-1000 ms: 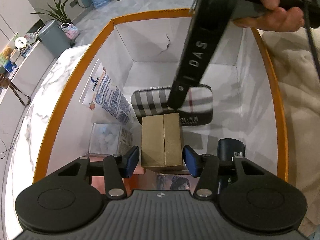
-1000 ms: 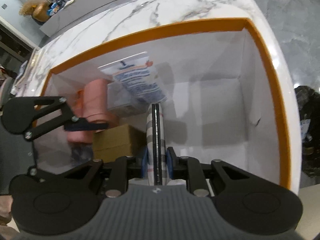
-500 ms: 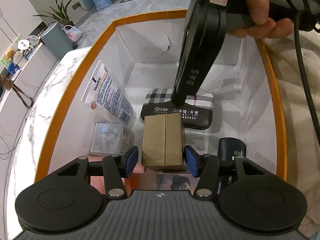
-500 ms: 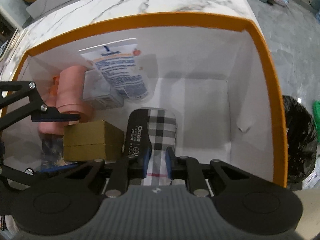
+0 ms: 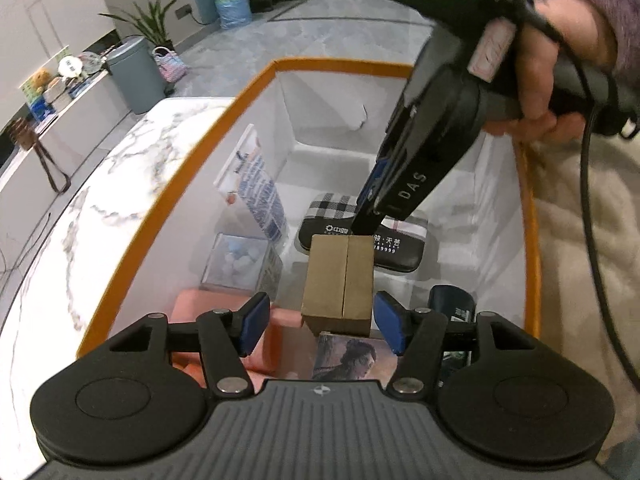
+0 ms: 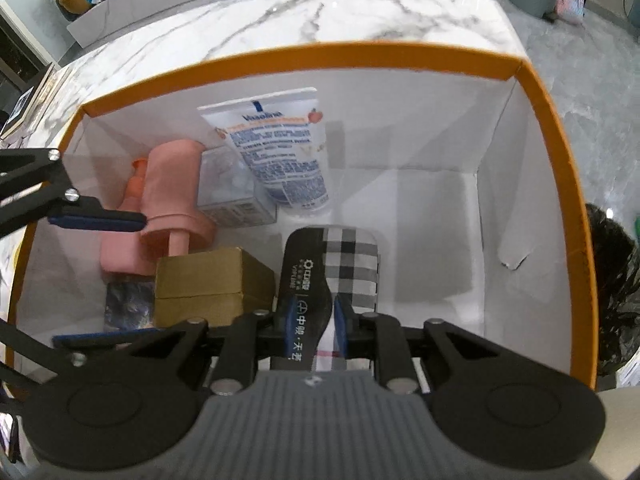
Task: Organize rigid objects
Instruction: 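Withdraw both tools toward the yellow tape measure and white box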
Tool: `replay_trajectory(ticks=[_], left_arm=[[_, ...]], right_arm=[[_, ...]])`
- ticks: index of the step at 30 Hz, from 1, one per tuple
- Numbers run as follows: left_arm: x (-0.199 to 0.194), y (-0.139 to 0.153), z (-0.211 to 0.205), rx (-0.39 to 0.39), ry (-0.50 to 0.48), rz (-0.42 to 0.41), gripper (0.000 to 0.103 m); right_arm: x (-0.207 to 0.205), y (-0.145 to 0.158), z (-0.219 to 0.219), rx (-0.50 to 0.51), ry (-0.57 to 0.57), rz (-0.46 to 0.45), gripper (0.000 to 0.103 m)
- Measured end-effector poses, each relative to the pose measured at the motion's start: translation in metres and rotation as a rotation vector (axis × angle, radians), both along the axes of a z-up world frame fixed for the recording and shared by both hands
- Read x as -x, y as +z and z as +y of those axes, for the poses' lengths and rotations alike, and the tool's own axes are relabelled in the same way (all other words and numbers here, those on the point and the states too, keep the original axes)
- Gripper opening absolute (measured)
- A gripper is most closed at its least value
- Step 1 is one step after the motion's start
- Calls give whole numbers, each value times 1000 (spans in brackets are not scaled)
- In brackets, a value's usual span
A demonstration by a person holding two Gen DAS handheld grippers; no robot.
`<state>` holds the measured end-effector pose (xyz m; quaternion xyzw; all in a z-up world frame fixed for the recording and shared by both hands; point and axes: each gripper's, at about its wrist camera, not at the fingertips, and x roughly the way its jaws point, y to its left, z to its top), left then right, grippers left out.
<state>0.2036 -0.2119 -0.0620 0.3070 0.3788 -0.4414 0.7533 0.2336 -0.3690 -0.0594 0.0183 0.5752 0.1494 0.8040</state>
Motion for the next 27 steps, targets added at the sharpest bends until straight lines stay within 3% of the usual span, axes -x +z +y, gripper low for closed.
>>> replay_trajectory(ticks=[4, 9, 14, 27], left_arm=[[3, 14, 12, 31, 35, -14, 70], [11, 36, 29, 76, 109, -32, 70], [24, 60, 50, 101, 213, -88, 70], [61, 106, 123, 184, 440, -146, 70]], right_arm=[[15, 17, 5, 12, 12, -51, 30], [26, 37, 15, 29, 20, -106, 30], [43, 58, 29, 24, 52, -172, 39], [92, 108, 102, -27, 191, -328, 49]])
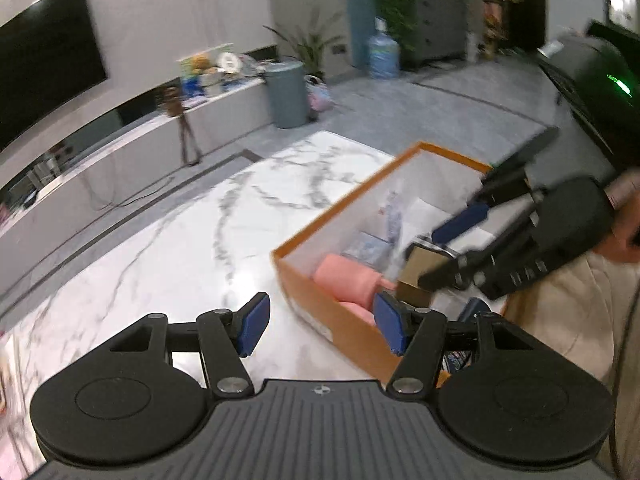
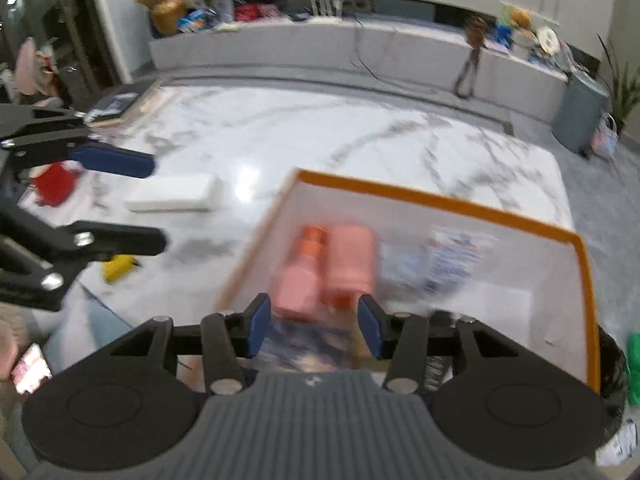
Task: Organize rigid objects
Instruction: 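Withdraw both tools toward the yellow tape measure and white box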
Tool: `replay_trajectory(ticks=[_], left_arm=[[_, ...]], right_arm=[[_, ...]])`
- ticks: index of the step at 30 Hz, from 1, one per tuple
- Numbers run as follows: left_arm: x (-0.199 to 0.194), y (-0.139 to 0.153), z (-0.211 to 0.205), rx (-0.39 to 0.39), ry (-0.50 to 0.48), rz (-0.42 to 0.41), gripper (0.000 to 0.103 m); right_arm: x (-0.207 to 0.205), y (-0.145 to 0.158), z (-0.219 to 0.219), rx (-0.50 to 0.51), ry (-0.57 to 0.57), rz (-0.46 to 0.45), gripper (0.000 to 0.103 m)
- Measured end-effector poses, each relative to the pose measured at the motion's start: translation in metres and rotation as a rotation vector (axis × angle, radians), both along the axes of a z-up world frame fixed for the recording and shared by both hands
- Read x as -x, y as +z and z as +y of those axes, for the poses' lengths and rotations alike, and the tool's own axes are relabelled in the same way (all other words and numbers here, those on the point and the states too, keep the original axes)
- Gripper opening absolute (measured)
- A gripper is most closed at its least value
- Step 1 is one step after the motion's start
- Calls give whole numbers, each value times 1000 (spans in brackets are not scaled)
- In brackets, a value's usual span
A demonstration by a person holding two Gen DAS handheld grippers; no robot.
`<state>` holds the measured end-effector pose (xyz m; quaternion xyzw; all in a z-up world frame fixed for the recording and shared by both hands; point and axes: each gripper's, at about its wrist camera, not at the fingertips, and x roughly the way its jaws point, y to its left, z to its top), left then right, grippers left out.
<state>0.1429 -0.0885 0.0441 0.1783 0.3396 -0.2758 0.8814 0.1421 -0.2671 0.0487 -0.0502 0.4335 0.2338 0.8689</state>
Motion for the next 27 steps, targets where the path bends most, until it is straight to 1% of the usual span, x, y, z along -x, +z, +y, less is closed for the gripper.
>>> replay_trajectory(ticks=[2, 6, 9, 11, 13, 16, 20, 27], left_arm=[[3, 4, 13, 28, 42, 6, 69], [12, 10, 37, 83, 89, 0, 69], [14, 7, 57, 125, 122, 17, 69], [14, 4, 68, 136, 143, 20, 69], [16, 1, 78, 148, 158, 16, 69], [20, -6, 98, 184, 183, 28, 69], [16, -25, 124, 200, 240, 48, 69], [3, -49, 170, 240, 322, 74, 69]], right_arm=[[7, 5, 18, -12, 23, -15, 49], [20, 9, 55, -27, 63, -46, 49], [28, 9, 81, -37, 73, -87, 49], [31, 5, 96, -52, 75, -81, 49], [34, -2, 113, -74, 72, -64, 49], [36, -13, 134, -84, 69, -66, 49], [34, -29, 156, -91, 64, -55, 49], [24, -61, 188, -71, 57, -2, 49]])
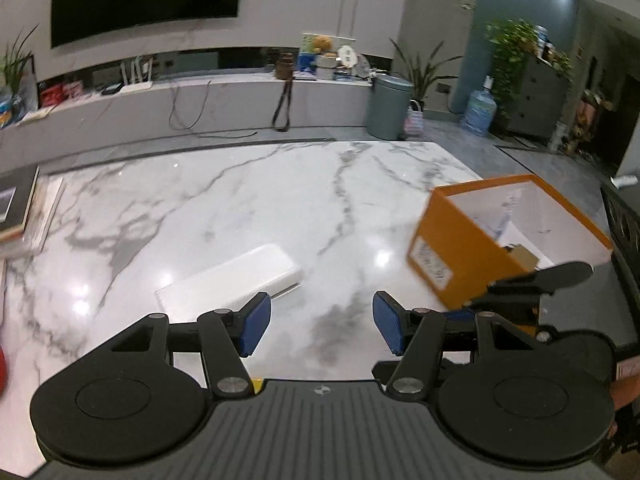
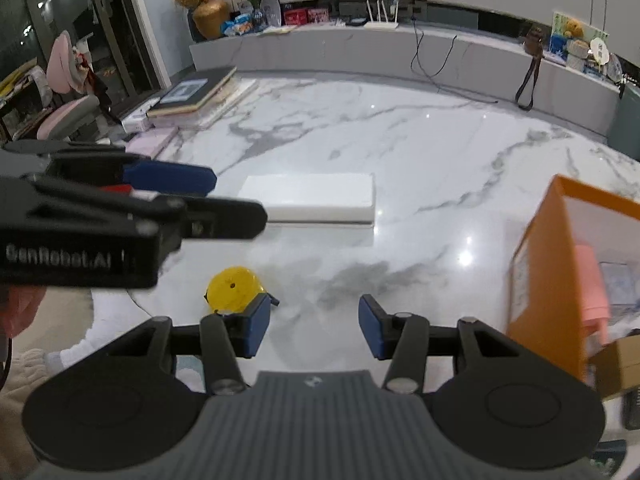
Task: Organize rigid objects
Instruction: 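Withdraw both tools toward the yellow tape measure and white box, then grasp the yellow tape measure with the right tool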
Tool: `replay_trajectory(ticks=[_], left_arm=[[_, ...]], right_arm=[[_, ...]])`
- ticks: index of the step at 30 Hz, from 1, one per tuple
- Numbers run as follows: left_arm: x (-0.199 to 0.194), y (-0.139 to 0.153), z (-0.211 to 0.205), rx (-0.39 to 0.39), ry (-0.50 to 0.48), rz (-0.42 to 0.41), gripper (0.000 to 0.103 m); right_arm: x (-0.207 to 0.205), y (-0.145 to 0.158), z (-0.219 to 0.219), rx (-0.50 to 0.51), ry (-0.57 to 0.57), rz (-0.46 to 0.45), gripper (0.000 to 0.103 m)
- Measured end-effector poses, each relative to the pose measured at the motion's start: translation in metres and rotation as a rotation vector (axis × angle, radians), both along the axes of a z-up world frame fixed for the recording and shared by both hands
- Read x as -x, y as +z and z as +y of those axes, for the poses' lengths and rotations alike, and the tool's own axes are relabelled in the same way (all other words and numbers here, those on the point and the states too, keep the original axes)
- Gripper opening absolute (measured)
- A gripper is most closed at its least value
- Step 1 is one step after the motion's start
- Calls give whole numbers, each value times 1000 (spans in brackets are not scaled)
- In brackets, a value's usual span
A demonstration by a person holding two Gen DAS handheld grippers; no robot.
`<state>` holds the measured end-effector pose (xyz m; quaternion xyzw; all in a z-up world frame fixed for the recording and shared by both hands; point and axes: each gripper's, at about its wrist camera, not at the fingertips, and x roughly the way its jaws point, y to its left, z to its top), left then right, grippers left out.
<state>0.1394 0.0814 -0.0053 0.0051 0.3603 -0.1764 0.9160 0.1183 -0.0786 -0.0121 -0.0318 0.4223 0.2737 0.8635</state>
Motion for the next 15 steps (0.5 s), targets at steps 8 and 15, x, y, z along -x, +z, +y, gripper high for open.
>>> replay_trajectory(ticks=[8, 15], left_arm=[[-10, -28, 39, 13, 52, 62, 71], [-22, -53, 55, 25, 98, 186, 71]], right_arm=[[-14, -30, 34, 17, 23, 21, 49], [-14, -47, 63, -15, 135, 50, 52]])
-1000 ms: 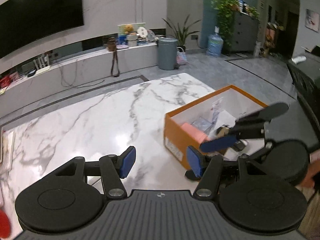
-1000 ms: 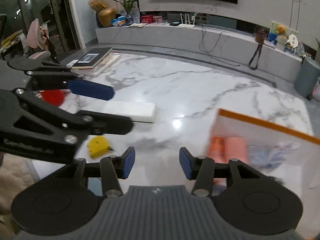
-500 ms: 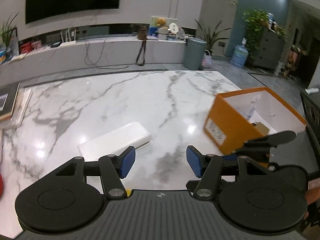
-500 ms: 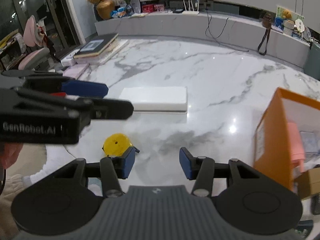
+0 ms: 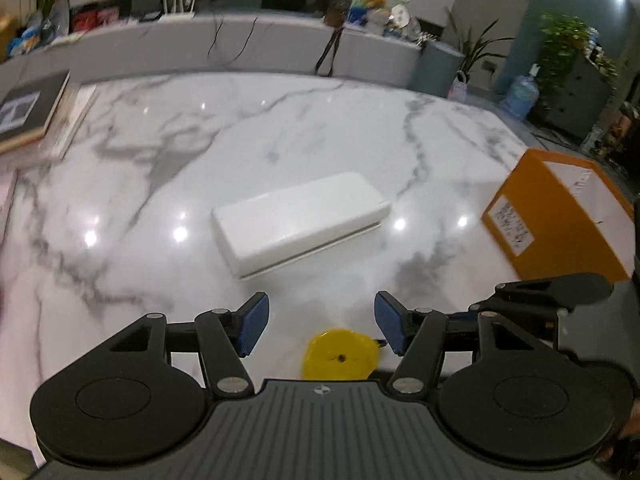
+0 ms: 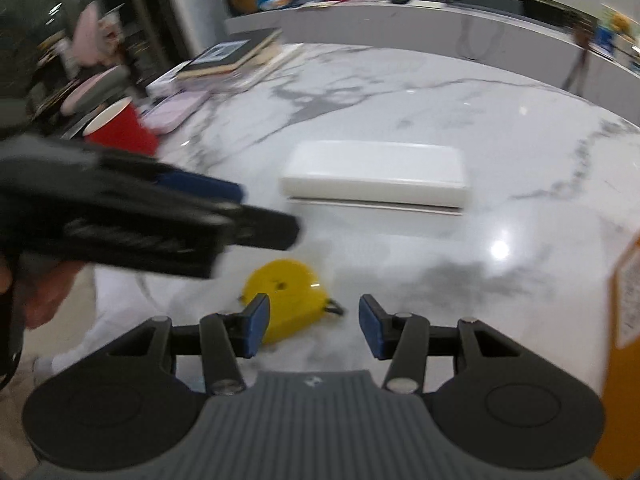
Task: Organize rigid objects
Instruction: 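Grasp the yellow tape measure with the right tool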
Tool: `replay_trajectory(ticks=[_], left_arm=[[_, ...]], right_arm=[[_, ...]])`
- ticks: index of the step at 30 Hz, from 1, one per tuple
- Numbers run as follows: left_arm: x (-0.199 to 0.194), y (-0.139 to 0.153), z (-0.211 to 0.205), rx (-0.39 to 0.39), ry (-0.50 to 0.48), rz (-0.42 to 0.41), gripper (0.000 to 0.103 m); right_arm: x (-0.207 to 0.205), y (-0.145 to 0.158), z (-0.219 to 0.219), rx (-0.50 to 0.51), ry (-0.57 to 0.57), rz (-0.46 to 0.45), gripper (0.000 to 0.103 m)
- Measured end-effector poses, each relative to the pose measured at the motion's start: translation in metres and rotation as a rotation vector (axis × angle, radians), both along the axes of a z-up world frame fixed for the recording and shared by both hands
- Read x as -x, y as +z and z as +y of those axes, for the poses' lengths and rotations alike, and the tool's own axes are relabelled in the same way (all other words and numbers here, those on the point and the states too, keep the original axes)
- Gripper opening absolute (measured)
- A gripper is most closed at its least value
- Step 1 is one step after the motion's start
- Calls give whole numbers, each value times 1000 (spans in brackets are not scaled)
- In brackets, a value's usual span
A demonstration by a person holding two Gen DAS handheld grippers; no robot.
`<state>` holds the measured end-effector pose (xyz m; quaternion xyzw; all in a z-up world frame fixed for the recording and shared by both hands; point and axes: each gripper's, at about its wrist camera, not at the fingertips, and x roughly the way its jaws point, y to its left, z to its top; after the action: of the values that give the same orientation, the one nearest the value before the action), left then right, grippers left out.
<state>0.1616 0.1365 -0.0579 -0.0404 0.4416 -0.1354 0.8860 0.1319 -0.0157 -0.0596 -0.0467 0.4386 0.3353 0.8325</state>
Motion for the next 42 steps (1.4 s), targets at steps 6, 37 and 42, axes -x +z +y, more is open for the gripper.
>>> replay_trajectory(ticks=[6, 37, 42], left_arm=[[2, -7, 2, -23, -10, 32, 71], [-44, 2, -34, -273, -200, -125, 87], [-70, 0, -36, -289, -210, -149, 89]], right_arm=[[1, -7, 26, 21, 93, -31, 58], [-41, -27, -27, 54, -123, -47, 56], [-43, -28, -29, 45, -117, -47, 56]])
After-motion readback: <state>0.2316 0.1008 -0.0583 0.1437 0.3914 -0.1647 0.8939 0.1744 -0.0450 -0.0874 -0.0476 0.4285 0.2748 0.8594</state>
